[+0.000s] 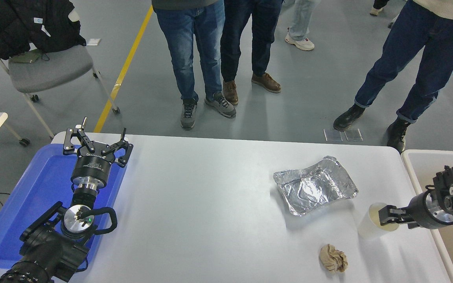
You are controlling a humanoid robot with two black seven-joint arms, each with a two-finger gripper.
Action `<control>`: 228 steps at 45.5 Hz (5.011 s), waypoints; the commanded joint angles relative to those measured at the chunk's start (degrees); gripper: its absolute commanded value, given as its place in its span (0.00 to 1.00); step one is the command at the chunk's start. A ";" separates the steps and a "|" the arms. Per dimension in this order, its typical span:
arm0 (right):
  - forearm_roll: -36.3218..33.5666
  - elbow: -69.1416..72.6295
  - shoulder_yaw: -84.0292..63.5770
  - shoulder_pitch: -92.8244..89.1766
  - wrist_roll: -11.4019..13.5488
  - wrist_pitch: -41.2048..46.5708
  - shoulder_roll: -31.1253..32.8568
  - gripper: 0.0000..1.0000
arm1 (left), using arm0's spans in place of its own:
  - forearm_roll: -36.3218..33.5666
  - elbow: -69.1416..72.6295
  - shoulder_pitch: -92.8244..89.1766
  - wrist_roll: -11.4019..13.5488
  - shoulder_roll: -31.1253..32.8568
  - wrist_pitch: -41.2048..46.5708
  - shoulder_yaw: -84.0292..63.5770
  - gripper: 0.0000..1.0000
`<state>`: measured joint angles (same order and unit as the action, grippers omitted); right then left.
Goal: Pick up paper cup place in dustbin
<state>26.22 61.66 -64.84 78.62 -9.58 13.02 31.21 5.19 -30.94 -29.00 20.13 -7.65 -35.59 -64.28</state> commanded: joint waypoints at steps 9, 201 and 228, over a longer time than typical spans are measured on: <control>-5.13 0.39 0.41 0.13 0.08 1.13 0.79 0.00 | 0.00 0.00 0.00 0.00 0.00 0.00 0.03 1.00; 0.06 -28.70 19.82 -14.27 0.00 13.98 25.66 0.00 | 0.00 0.00 0.00 0.09 0.00 0.09 -0.06 1.00; -12.33 -46.10 29.42 -38.89 8.08 -7.22 9.14 0.00 | 0.00 0.00 0.00 0.09 0.00 0.00 -0.06 1.00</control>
<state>19.68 21.11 -37.38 47.38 -6.88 12.56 46.30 5.21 -30.94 -28.98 20.21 -7.66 -35.52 -64.33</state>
